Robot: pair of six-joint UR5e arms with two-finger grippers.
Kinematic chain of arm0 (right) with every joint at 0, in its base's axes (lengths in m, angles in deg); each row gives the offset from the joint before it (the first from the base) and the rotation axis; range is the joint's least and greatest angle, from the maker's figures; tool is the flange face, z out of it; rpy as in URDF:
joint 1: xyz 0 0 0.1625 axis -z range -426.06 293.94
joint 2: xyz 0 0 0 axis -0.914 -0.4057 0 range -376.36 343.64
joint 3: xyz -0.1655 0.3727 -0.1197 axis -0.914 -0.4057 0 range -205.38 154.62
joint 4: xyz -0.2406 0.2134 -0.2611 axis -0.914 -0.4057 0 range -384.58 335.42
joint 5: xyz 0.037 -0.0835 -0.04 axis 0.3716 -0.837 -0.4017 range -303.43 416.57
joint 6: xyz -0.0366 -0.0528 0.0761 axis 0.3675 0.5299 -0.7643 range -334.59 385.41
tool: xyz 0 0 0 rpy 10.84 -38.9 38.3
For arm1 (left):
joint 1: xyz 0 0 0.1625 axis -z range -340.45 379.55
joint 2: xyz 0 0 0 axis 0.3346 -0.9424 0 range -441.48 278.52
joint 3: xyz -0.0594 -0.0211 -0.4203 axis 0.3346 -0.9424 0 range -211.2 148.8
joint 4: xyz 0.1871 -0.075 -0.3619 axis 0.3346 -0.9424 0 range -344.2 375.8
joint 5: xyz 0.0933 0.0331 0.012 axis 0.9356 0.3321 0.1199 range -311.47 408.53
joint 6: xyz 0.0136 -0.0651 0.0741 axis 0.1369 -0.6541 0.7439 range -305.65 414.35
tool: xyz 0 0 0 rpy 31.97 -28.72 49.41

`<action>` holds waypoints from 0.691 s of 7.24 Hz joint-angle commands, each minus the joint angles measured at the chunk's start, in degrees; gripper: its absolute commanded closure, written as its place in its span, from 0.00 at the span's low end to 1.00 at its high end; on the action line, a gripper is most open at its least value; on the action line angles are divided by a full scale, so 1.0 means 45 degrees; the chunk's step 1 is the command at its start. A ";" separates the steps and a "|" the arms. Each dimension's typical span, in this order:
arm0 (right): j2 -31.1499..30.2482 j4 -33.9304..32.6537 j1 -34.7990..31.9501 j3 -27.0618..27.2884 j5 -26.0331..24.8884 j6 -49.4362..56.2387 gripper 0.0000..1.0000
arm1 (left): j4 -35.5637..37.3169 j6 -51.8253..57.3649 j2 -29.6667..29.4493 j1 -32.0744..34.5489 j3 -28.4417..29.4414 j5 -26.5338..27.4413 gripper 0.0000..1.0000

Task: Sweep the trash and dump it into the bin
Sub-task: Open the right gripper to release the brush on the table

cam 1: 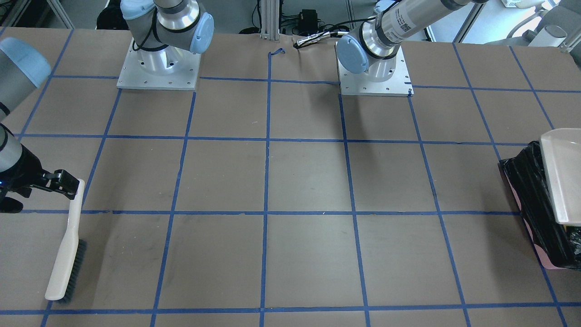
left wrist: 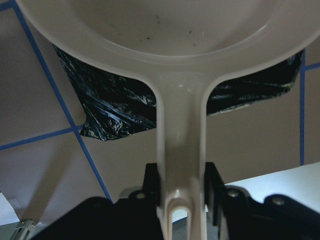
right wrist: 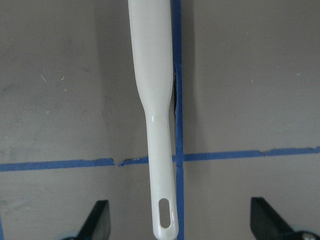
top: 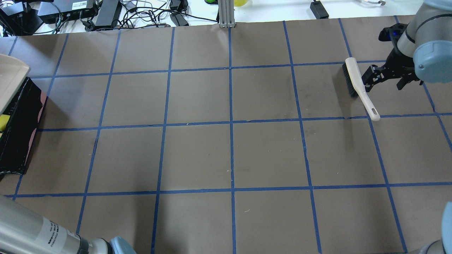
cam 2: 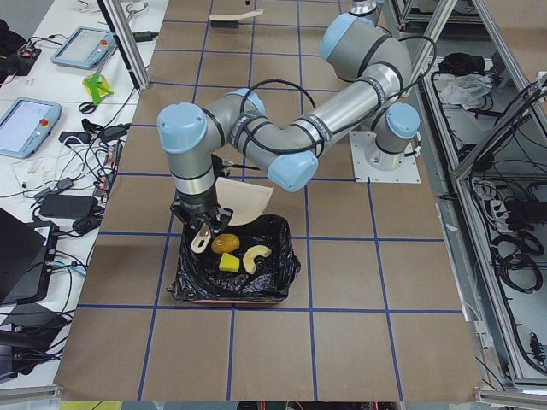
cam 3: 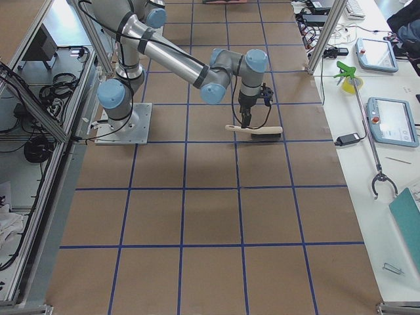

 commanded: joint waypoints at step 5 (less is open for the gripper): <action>-0.1736 0.3302 -0.1875 -0.1852 0.0347 -0.1843 0.00 | 0.0145 -0.6788 -0.0618 0.4956 -0.1815 -0.1231 1.00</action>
